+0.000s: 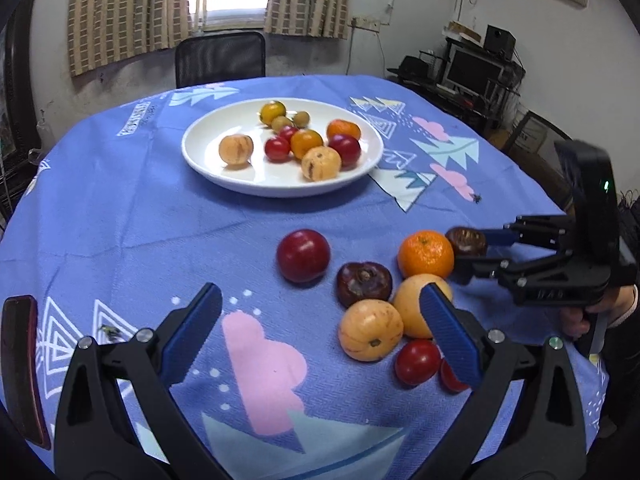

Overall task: Organize fruits
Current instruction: 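Grasp the dark brown fruit with the right tool while the left tool grasps a pale striped melon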

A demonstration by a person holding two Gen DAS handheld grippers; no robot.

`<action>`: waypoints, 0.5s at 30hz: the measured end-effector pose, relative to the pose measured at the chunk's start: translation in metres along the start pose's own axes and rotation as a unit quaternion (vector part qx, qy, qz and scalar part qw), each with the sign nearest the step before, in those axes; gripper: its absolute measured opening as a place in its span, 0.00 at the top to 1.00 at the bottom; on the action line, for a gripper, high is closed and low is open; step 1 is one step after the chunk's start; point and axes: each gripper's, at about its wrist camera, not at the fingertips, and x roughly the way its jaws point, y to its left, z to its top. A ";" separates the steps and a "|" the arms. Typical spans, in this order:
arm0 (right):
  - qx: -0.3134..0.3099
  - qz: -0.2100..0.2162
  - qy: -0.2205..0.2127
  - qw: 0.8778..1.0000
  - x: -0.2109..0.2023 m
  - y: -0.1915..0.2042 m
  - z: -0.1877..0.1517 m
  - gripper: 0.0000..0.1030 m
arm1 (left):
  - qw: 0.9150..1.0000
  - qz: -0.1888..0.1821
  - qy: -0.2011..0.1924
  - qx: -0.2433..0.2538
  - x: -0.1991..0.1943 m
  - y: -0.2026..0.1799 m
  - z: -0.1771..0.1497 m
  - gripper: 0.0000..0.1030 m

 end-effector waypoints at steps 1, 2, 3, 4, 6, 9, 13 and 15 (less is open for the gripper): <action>0.008 0.005 -0.005 1.000 -0.003 -0.002 0.000 0.54 | 1.000 -0.001 0.006 0.003 0.003 -0.002 -0.001 0.03; 0.013 0.008 -0.011 1.000 -0.006 -0.003 0.000 0.54 | 1.000 -0.002 0.010 0.006 0.005 -0.004 -0.003 0.05; 0.015 0.007 -0.018 1.000 -0.010 -0.003 -0.001 0.54 | 1.000 -0.006 0.016 0.008 0.008 -0.005 -0.004 0.08; 0.016 0.005 -0.023 1.000 -0.012 -0.001 -0.002 0.54 | 1.000 -0.010 0.022 0.010 0.010 -0.006 -0.005 0.11; 0.022 0.006 -0.035 0.999 -0.018 -0.002 -0.002 0.54 | 0.999 -0.013 0.032 0.012 0.015 -0.008 -0.007 0.20; 0.040 0.022 -0.043 0.998 -0.024 -0.008 -0.001 0.54 | 0.999 -0.019 0.046 0.010 0.021 -0.008 -0.010 0.28; 0.052 0.017 -0.041 0.998 -0.023 -0.013 0.000 0.54 | 0.998 -0.035 0.052 0.003 0.023 -0.007 -0.011 0.34; 0.055 0.018 -0.039 0.998 -0.022 -0.014 0.000 0.54 | 0.998 -0.039 0.054 0.007 0.023 -0.009 -0.011 0.38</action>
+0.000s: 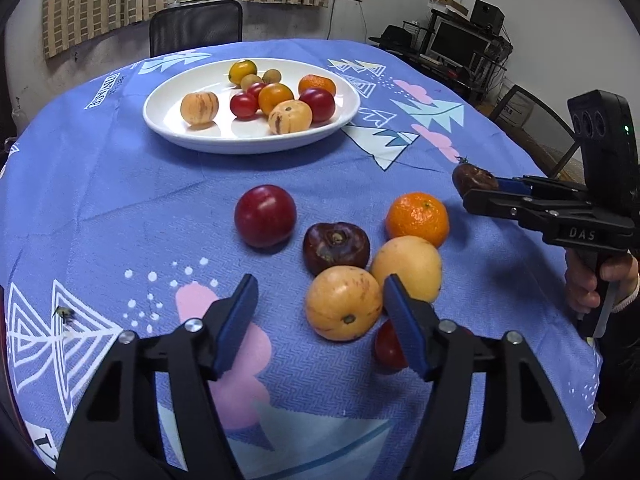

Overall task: Organize fruits
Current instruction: 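Grasp the dark brown fruit with the right tool while the left tool grasps a pale striped melon, then carry the brown fruit and striped melon to the white plate and release both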

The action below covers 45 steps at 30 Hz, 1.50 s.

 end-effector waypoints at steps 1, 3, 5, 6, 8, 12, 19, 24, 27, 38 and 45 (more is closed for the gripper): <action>-0.001 -0.001 -0.001 1.000 -0.001 0.001 0.000 0.54 | 1.000 -0.003 0.002 0.001 0.001 -0.001 0.000 0.38; -0.002 0.001 -0.003 1.000 -0.002 0.001 0.000 0.54 | 1.000 -0.011 0.008 0.001 0.003 -0.002 -0.001 0.40; -0.003 0.003 -0.004 1.000 -0.003 0.002 -0.001 0.54 | 1.000 -0.010 0.011 0.004 0.004 -0.004 -0.002 0.43; -0.005 0.002 -0.003 1.000 -0.003 0.002 -0.001 0.54 | 1.000 -0.010 0.013 0.005 0.005 -0.005 -0.002 0.44; -0.003 0.002 -0.003 1.000 -0.003 0.002 -0.001 0.54 | 1.000 -0.011 0.017 0.006 0.008 -0.006 -0.002 0.51; -0.002 0.001 -0.003 1.000 -0.003 0.001 -0.001 0.54 | 1.000 -0.018 0.021 0.010 0.009 -0.008 -0.004 0.59; -0.004 -0.001 -0.001 1.000 -0.002 0.001 -0.001 0.54 | 1.000 -0.020 0.021 0.008 0.010 -0.009 -0.004 0.59; -0.003 0.000 -0.004 1.000 -0.002 0.000 -0.002 0.54 | 1.000 -0.021 0.019 0.007 0.008 -0.007 -0.004 0.59; -0.003 0.000 -0.004 1.000 -0.002 0.001 -0.002 0.54 | 1.000 -0.020 0.013 0.006 0.004 -0.006 -0.002 0.59; 0.001 0.019 -0.007 1.000 -0.005 0.002 0.000 0.54 | 1.000 -0.020 -0.006 -0.021 -0.014 0.008 0.005 0.59; -0.015 0.047 -0.023 0.999 -0.009 0.017 0.042 0.54 | 0.999 -0.008 -0.023 -0.022 -0.026 0.032 0.048 0.59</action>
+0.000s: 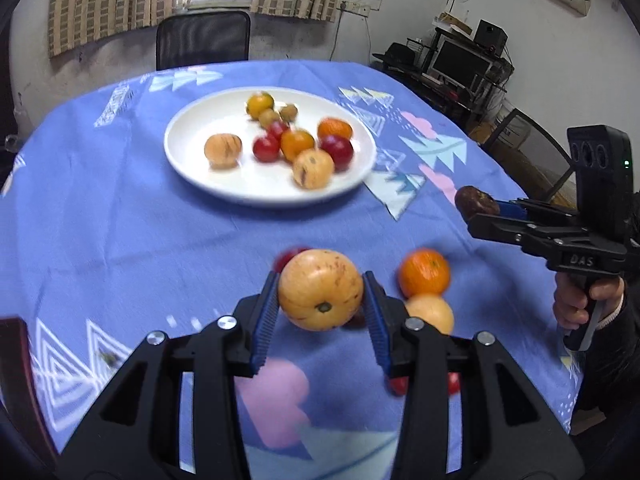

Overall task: Organize fruits
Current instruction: 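Carry the brown fruit and striped melon to the white plate and release both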

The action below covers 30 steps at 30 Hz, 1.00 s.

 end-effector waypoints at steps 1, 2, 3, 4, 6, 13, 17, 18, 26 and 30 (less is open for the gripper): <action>-0.008 -0.004 -0.010 1.000 0.002 0.003 0.012 0.54 | 1.000 0.000 -0.004 -0.004 0.001 0.004 0.009 0.59; -0.011 -0.006 -0.017 1.000 0.005 0.005 0.022 0.54 | 1.000 -0.001 -0.009 -0.011 0.002 0.008 0.017 0.59; -0.010 -0.005 -0.022 1.000 0.009 0.006 0.031 0.54 | 1.000 -0.001 -0.014 -0.015 0.006 0.012 0.027 0.59; -0.003 0.000 -0.028 1.000 0.015 0.006 0.044 0.54 | 1.000 0.002 -0.019 -0.019 0.009 0.015 0.036 0.59; 0.004 -0.004 -0.037 0.999 0.029 0.004 0.063 0.54 | 0.999 0.015 -0.028 -0.021 0.021 0.020 0.053 0.59; 0.013 -0.039 -0.030 0.999 0.095 -0.016 0.113 0.54 | 0.998 0.047 -0.026 -0.028 0.062 0.039 0.088 0.60; 0.014 -0.045 -0.012 0.999 0.123 -0.025 0.122 0.54 | 0.998 0.060 -0.019 -0.027 0.077 0.047 0.091 0.60; 0.011 -0.046 -0.009 0.999 0.127 -0.025 0.123 0.54 | 0.998 0.059 -0.018 -0.029 0.079 0.050 0.091 0.60; 0.019 -0.036 0.003 0.999 0.134 -0.026 0.130 0.49 | 0.997 0.069 -0.033 -0.020 0.072 0.050 0.089 0.45; 0.009 -0.034 -0.019 0.999 0.100 -0.020 0.123 0.48 | 0.996 0.072 -0.050 -0.023 0.047 0.046 0.087 0.34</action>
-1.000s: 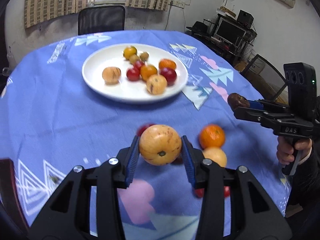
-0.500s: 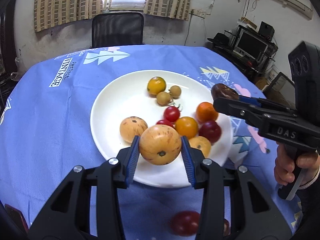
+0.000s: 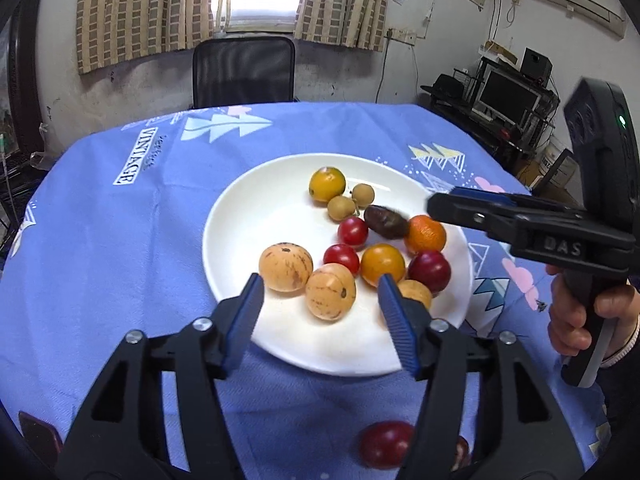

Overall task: Organize fruits
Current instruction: 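Carry the brown fruit and striped melon to the white plate and release both, then grasp a cherry tomato with the right tool while the left tool grasps another cherry tomato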

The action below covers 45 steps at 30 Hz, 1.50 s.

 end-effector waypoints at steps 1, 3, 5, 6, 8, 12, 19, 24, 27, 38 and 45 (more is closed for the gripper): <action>-0.006 0.001 -0.005 1.000 -0.011 0.002 -0.004 0.47 | 1.000 0.001 -0.007 0.001 -0.008 -0.001 -0.002 0.30; -0.015 0.001 -0.015 1.000 -0.032 0.005 -0.017 0.45 | 1.000 0.002 -0.022 0.009 -0.029 -0.005 -0.009 0.20; -0.021 0.001 -0.019 1.000 -0.054 0.008 -0.035 0.41 | 0.999 -0.011 -0.030 0.014 -0.046 -0.008 -0.018 0.16; -0.023 -0.003 -0.019 1.000 -0.066 0.009 -0.047 0.39 | 0.999 -0.020 -0.033 0.014 -0.057 -0.010 -0.024 0.14; -0.020 -0.003 -0.019 1.000 -0.085 0.013 -0.070 0.33 | 0.999 -0.031 -0.036 0.015 -0.075 -0.016 -0.037 0.07; -0.015 0.001 -0.016 1.000 -0.117 0.022 -0.114 0.33 | 0.997 -0.033 -0.060 0.029 -0.110 -0.031 -0.068 0.04; 0.025 -0.040 0.016 0.999 -0.135 0.050 -0.189 0.33 | 0.997 -0.044 -0.065 0.006 -0.114 -0.033 -0.119 0.02; 0.031 -0.030 0.048 0.998 -0.126 0.075 -0.223 0.33 | 0.999 -0.018 -0.045 -0.016 -0.107 -0.024 -0.129 0.02; 0.023 -0.031 0.037 0.999 -0.126 0.086 -0.229 0.33 | 0.998 -0.025 -0.053 -0.031 -0.113 -0.019 -0.129 0.02; 0.031 -0.028 0.049 0.998 -0.108 0.097 -0.223 0.34 | 0.998 -0.019 -0.051 -0.040 -0.115 -0.016 -0.132 0.02; 0.010 -0.041 0.073 0.996 -0.097 0.105 -0.222 0.49 | 0.998 -0.023 -0.049 -0.043 -0.115 -0.016 -0.131 0.02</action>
